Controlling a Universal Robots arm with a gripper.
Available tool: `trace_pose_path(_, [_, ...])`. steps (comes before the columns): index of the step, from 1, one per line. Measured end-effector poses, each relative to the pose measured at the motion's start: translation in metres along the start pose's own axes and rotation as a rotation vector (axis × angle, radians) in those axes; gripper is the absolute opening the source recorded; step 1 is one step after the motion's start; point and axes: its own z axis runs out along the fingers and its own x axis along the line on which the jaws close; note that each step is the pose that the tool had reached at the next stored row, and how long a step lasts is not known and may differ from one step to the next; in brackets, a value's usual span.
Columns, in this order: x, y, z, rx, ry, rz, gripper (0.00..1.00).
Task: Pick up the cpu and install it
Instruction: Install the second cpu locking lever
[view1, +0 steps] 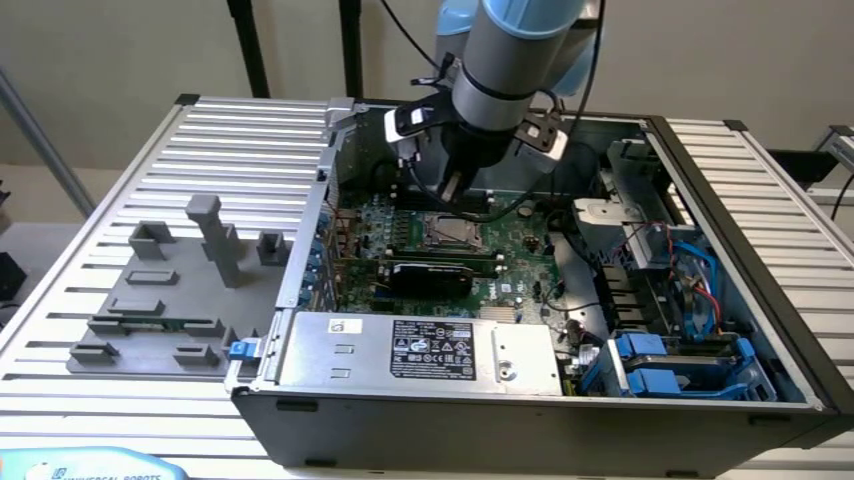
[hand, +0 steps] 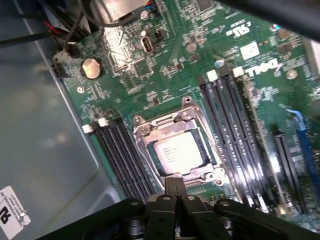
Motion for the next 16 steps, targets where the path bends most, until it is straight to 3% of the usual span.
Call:
trace_pose_path(12, [-0.04,0.0059,-0.0167,0.0003,0.0002,0.0,0.11])
trace_pose_path(16, [-0.043,0.0024,-0.0158,0.0022,0.0011,0.0,0.11])
